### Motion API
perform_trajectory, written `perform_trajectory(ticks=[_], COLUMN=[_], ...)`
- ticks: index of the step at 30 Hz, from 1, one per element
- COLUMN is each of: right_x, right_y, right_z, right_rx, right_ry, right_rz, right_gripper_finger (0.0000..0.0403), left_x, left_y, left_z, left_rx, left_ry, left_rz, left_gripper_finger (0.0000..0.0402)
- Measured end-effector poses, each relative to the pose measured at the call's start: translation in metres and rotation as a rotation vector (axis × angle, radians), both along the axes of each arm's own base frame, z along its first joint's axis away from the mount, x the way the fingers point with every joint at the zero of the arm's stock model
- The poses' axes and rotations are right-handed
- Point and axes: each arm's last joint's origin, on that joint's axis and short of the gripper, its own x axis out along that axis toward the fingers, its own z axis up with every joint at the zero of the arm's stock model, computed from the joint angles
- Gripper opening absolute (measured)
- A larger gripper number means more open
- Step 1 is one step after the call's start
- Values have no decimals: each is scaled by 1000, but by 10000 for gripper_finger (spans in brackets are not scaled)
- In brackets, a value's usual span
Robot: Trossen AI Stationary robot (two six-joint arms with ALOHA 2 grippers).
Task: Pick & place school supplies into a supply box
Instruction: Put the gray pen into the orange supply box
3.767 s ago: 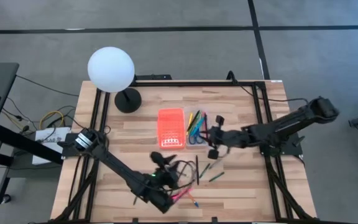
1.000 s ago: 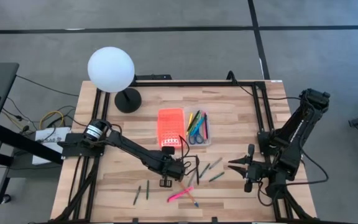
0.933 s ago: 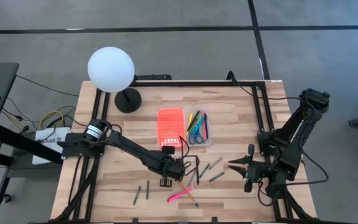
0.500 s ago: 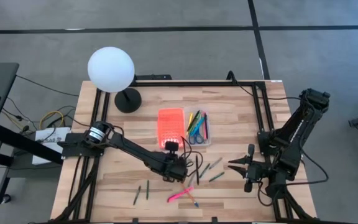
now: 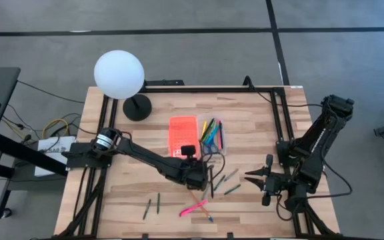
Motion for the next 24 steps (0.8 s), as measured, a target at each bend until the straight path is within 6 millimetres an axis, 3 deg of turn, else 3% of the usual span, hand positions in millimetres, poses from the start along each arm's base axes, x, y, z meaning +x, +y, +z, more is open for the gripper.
perform_trajectory(ticks=[8, 24], right_x=[0, 0], right_y=[0, 0], right_z=[0, 0], right_rx=[6, 1], right_ry=[-1, 3], right_rz=[-3, -2], right_gripper_finger=[71, 71], left_x=[21, 43], left_y=[44, 160], left_z=[14, 24], left_rx=[-138, -484], left_ry=[-125, -338], left_rz=[186, 400], left_gripper_finger=[9, 15])
